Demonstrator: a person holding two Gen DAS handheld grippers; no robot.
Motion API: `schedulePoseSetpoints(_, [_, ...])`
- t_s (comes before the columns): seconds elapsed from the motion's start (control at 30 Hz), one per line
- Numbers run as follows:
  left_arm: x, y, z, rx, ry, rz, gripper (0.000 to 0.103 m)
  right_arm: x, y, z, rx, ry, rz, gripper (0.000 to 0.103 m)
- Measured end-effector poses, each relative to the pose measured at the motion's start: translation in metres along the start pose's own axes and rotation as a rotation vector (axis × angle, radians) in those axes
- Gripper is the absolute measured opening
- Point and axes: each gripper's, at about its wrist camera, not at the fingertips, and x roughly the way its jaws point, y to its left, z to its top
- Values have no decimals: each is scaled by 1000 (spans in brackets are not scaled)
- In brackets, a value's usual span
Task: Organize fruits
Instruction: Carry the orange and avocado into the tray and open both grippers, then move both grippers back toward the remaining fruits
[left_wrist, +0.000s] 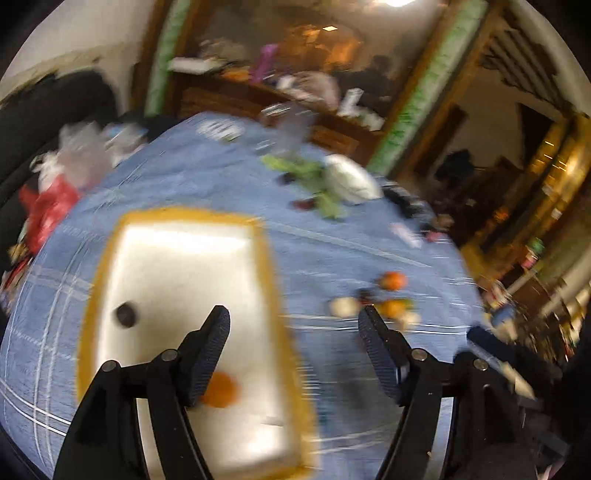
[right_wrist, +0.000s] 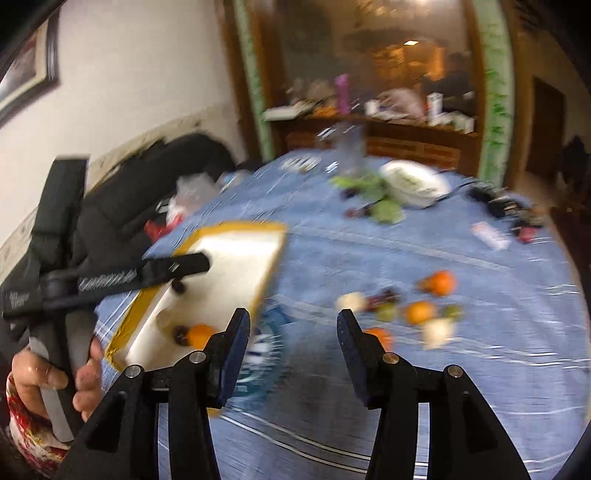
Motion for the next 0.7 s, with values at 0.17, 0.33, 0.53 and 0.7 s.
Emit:
schedulePoseSetpoints(0.17, [-50,-75,16,91,-62,-160,71,-90,-67,43,87,-146,-93,53])
schedulePoseSetpoints(0.33, [-102,-131,35,171,-126,-271,85,-178,-116,91,142,-280,-185,53])
schedulePoseSetpoints(0.53, [-98,-160,31,212,-133,-272,87,-225,-146,95,173,-359,-267,68])
schedulePoseSetpoints(0.7, [-43,-144,22,124,-4,-268,87,-177,-171,60,227,-234,-248,68])
